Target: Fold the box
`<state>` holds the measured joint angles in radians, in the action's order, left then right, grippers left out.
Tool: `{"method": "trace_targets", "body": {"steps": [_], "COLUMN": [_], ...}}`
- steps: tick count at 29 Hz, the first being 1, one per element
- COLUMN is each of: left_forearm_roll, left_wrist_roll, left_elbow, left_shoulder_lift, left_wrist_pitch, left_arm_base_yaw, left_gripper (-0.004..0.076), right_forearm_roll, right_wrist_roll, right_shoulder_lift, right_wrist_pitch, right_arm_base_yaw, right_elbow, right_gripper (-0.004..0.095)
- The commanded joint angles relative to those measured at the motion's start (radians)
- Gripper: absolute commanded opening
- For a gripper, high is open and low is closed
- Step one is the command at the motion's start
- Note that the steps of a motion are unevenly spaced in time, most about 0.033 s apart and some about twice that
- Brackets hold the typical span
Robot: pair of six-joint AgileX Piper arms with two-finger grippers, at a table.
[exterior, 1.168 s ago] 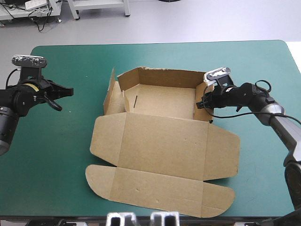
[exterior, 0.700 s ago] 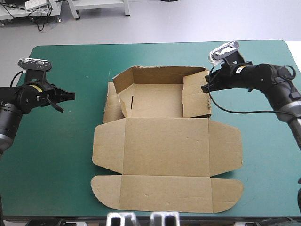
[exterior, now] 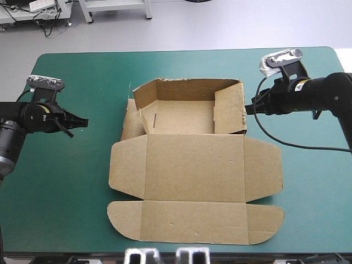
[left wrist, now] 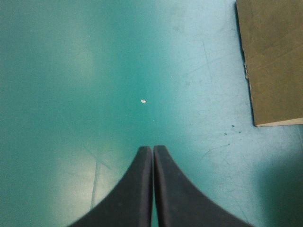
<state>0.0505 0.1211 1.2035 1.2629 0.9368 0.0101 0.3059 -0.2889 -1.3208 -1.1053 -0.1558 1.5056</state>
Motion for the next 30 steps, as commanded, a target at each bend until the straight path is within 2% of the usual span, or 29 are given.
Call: {"method": "trace_targets", "body": {"steps": [1,3,5,7,10,18,23,25,28,30], "left_forearm_roll": [-0.006,-0.011,-0.016,-0.021,-0.021,-0.021,-0.021,-0.021,-0.021,-0.021], "left_wrist_roll": [0.0,0.0,0.0,0.0,0.0,0.0,0.0,0.0,0.0,0.0], "left_elbow": [0.035,0.035,0.035,0.035,0.035,0.035,0.035,0.035,0.035,0.035], "left_shoulder_lift": [-0.024,-0.024,-0.024,-0.024,-0.024,-0.024,-0.024,-0.024,-0.022,-0.015], "left_wrist_pitch": [-0.039,-0.039,-0.039,-0.039,-0.039,-0.039,-0.037,-0.039,-0.051,-0.084], "left_arm_base_yaw": [0.0,0.0,0.0,0.0,0.0,0.0,0.0,0.0,0.0,0.001], "left_gripper": [-0.001,-0.001,-0.001,-0.001,-0.001,-0.001,-0.001,-0.001,-0.001,-0.001], "right_forearm_roll": [-0.055,-0.059,-0.005,0.043,0.045,0.032,0.084,0.115,0.125,0.127], "right_wrist_roll": [0.07,0.136,0.136,0.136,0.131,0.131,0.131,0.131,0.124,0.124], "right_shoulder_lift": [-0.05,-0.145,-0.206,-0.248,-0.311,-0.42,-0.47,-0.479,-0.483,-0.481], "right_wrist_pitch": [0.011,-0.018,0.013,0.061,0.126,0.214,0.275,0.285,0.276,0.251], "right_arm_base_yaw": [0.004,0.004,0.004,0.004,0.004,0.004,0.004,0.004,0.004,0.004], "right_elbow": [0.032,0.032,0.032,0.032,0.032,0.032,0.032,0.034,0.046,0.064], "right_gripper": [0.0302,0.0376,0.04,0.0399,0.0399,0.0399,0.0393,0.0299,-0.0031,-0.0015]}}
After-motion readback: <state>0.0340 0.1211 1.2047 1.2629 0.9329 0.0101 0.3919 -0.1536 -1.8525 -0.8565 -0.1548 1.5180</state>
